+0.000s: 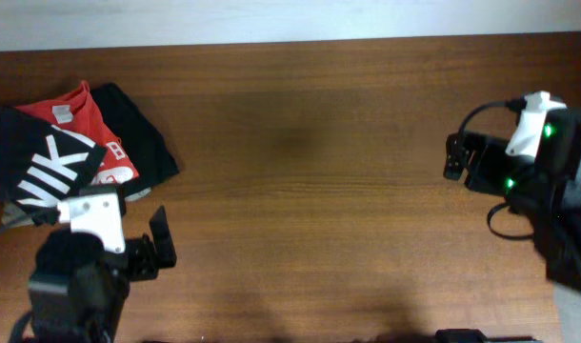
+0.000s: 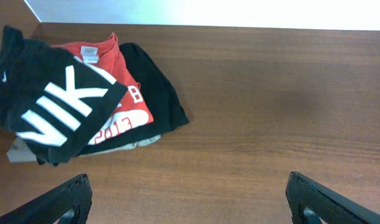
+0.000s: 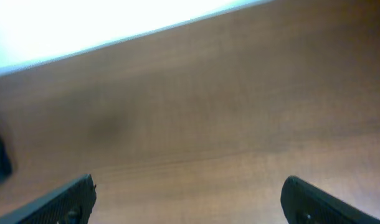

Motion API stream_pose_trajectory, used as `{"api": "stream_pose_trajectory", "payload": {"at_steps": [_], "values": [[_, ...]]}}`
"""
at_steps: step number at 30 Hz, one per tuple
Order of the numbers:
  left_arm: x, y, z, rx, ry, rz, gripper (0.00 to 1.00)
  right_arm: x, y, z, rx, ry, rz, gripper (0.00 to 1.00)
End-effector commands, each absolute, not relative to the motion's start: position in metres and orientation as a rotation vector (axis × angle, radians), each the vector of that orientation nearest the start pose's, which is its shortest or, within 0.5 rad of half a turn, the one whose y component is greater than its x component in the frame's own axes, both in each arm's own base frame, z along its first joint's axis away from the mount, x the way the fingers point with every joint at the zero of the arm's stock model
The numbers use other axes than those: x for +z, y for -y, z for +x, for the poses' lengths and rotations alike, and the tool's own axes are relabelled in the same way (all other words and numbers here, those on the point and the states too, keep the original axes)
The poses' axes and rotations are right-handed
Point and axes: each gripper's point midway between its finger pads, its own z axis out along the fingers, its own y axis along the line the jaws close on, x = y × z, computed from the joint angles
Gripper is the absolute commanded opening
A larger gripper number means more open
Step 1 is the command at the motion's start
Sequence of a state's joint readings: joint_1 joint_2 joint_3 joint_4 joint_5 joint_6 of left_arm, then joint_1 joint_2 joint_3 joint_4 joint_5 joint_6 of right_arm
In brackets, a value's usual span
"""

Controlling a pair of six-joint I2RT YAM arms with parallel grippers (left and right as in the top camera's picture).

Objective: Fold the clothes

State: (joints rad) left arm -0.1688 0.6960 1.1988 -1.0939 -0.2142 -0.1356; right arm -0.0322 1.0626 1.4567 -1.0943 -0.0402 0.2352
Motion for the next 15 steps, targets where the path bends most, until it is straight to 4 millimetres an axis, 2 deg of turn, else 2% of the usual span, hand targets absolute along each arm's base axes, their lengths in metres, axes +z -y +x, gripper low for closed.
{"api": "stream_pose_trajectory", "payload": {"at_steps": [1, 5, 15], "values": [[0.295, -0.003, 0.189, 0.036, -2.133, -0.092, 0.99, 0.316, 0.016, 0.252, 0.067, -2.221, 0.334, 0.99], [0.292, -0.004, 0.185, 0.035, -2.139, -0.089, 0.99, 0.285, 0.018, 0.207, 0.030, -2.329, 0.357, 0.99], [0.292, -0.004, 0.185, 0.035, -2.139, -0.089, 0.99, 0.284, 0.018, 0.206, 0.023, -2.334, 0.356, 0.99]]}}
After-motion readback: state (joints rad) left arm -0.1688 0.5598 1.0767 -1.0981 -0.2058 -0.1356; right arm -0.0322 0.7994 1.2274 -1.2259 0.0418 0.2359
